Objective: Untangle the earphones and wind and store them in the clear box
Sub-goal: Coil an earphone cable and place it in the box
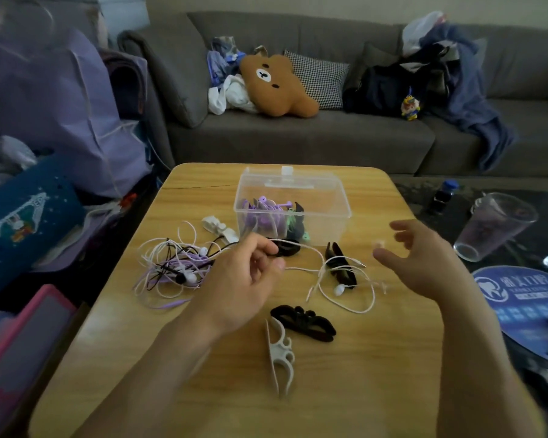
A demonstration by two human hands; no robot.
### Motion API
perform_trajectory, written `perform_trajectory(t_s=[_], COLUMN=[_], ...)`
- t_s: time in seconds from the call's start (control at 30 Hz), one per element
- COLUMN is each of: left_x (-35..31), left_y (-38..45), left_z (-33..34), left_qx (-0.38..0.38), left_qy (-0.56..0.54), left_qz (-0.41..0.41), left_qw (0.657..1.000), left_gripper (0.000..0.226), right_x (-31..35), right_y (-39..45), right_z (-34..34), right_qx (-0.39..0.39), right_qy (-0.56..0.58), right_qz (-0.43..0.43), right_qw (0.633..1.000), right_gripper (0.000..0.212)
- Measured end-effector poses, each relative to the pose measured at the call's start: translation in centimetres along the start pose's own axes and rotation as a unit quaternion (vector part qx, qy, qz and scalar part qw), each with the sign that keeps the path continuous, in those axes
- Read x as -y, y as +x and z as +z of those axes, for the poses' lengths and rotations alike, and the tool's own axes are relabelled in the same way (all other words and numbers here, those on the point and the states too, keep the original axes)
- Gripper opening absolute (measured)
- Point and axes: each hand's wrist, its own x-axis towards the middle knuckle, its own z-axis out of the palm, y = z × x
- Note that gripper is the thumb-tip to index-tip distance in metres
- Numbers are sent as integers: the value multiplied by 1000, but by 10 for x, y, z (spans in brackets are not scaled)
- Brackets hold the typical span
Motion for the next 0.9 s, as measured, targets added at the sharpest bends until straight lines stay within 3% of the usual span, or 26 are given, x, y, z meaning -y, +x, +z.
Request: perform_trajectory(t_s=[0.07,0.23,0.3,0.4,0.43,0.53,0.63,0.7,0.77,0.87,0.9], left_x=[1,4,5,3,2,-3,-4,-5,-10,-23,-27], left_y=[2,2,2,1,0,0,2,4,5,2,0], left_z=[4,11,12,13,13,14,17,20,24,43,49], left_qx=[3,22,41,95,101,31,-107,-154,-81,85,105], left_qy=[29,90,90,66,58,-39,-83,-62,-79,-136,-156], left_qz=[-1,11,15,30,46,82,81,45,-1,9,18], left_qw=[1000,996,995,993,992,995,987,985,994,987,982], left_gripper=[24,36,40,53,56,48,40,62,69,12,10], right_x=[1,26,37,47,48,54,63,65,65,61,57], right_y=[-1,-15,-19,-25,-25,-29,-36,-41,-44,-43,-40], right_z=[-1,13,22,43,52,63,49,40,31,21,18], right_qx=[-24,-97,-25,164,174,115,90,96,109,130,124], right_qy=[-9,64,40,29,43,200,362,424,472,537,560], right_qz=[26,-106,-166,-205,-226,-265,-299,-324,-339,-325,-311], right_qw=[999,988,985,964,958,936,879,840,806,768,758], right_gripper=[67,14,18,43,41,12,18,31,37,41,41])
